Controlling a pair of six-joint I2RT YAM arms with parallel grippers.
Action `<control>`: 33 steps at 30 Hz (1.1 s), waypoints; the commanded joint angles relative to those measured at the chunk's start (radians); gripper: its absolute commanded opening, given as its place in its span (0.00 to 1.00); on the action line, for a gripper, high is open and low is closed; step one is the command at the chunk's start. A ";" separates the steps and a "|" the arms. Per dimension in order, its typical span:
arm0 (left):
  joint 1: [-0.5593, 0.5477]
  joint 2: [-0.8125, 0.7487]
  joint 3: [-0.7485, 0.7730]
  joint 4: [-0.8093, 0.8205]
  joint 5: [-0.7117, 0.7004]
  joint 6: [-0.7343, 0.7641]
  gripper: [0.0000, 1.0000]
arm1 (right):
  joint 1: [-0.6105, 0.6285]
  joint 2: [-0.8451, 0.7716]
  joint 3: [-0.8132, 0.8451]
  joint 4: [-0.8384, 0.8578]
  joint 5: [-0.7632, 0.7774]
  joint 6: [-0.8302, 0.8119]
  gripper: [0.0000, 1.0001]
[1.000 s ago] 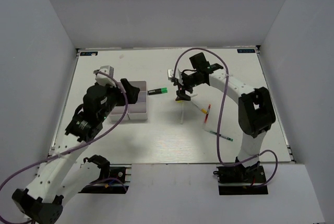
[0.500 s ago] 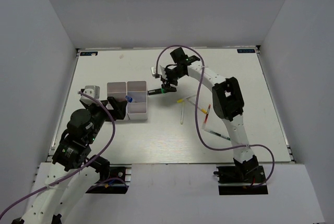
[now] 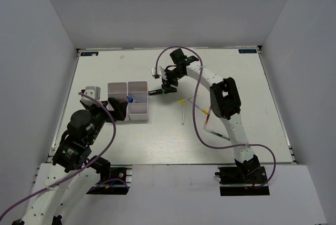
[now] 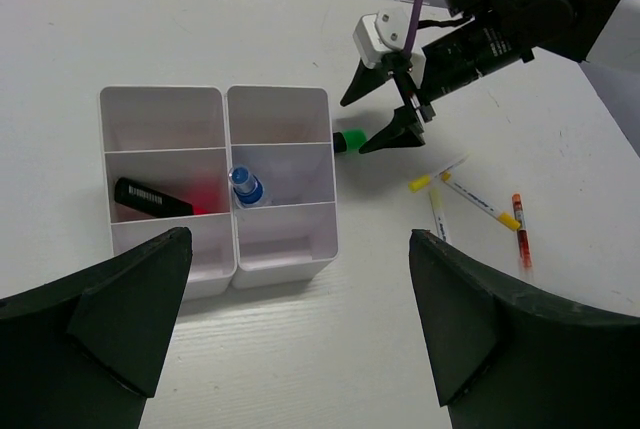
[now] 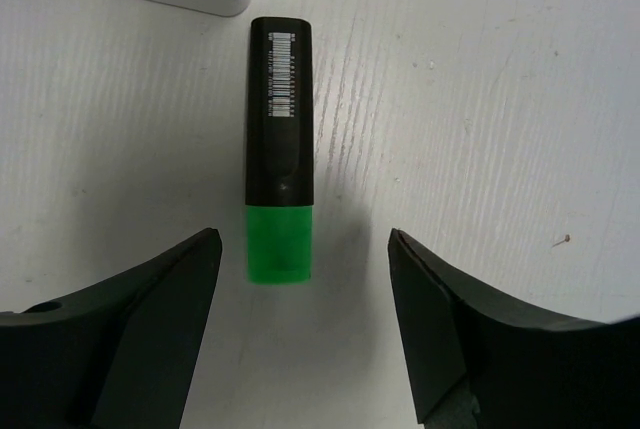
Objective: Sort the stationery into containers
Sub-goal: Grab a piece of stationery with the right arm
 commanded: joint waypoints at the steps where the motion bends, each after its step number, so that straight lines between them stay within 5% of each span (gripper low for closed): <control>1: 0.005 -0.016 -0.007 -0.007 -0.005 0.012 0.99 | -0.005 0.053 0.085 -0.039 -0.021 0.011 0.72; 10: 0.005 -0.016 -0.007 -0.007 -0.005 0.012 0.99 | -0.005 0.078 0.090 -0.070 -0.013 -0.012 0.60; 19: 0.015 -0.025 -0.007 -0.007 -0.005 0.012 0.99 | -0.001 0.066 0.047 -0.197 0.020 -0.066 0.20; 25: 0.015 -0.034 -0.007 -0.007 -0.005 0.012 0.99 | -0.001 -0.109 -0.206 -0.040 0.137 0.034 0.04; 33: 0.015 -0.063 -0.007 -0.007 -0.026 0.002 0.99 | 0.013 -0.486 -0.561 0.247 0.256 0.215 0.00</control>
